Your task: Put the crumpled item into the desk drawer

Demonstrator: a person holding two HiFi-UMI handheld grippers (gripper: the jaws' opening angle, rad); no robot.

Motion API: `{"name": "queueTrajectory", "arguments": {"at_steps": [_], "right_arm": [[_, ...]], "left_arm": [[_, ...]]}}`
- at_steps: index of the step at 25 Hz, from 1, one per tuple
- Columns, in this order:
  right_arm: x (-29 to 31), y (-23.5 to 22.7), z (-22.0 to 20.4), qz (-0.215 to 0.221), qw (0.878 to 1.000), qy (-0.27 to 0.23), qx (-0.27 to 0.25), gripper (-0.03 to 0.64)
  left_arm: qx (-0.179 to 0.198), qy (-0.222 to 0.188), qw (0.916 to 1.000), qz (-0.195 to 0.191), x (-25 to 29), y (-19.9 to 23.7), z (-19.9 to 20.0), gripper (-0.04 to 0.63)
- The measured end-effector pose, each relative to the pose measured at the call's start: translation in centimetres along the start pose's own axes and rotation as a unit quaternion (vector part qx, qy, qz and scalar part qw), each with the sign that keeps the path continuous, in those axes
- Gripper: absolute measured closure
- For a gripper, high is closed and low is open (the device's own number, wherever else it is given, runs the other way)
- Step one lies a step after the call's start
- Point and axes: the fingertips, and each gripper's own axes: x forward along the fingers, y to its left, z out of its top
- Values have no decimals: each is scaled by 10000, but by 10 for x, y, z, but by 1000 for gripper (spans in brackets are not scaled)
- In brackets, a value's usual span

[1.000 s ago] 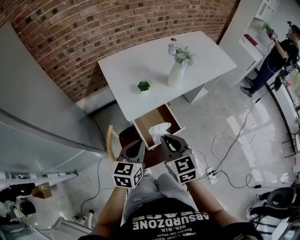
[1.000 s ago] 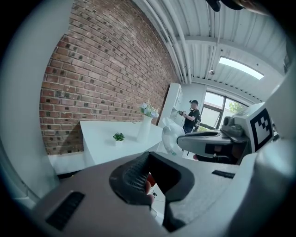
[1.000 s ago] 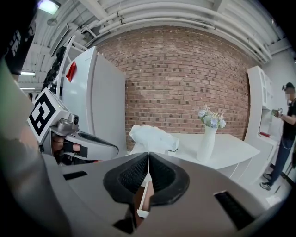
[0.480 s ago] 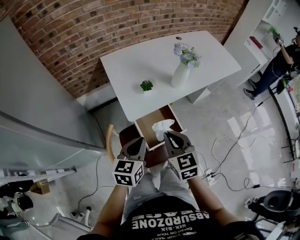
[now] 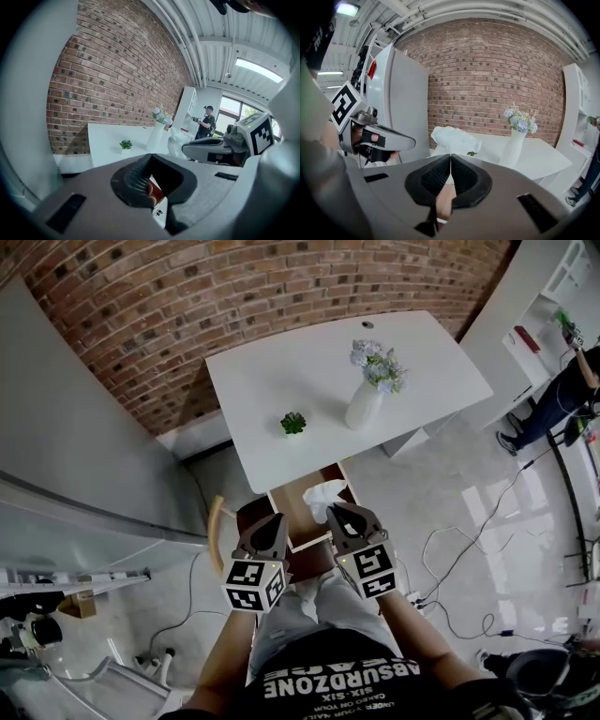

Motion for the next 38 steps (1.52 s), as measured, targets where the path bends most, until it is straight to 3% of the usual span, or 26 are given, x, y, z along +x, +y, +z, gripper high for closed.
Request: {"name": "queueTrajectory", "arguments": {"at_steps": [10, 22, 38], "right_arm": [[12, -21, -1, 342, 9994, 42, -101, 615], [39, -27, -19, 655, 9973, 298, -151, 615], [65, -30, -50, 929, 9934, 672, -94, 615]], "left_arm": [[-94, -12, 9995, 286, 19, -6, 2, 598], [-270, 125, 9974, 658, 27, 16, -11, 598], [-440, 397, 9949, 819, 38, 27, -31, 598]]}}
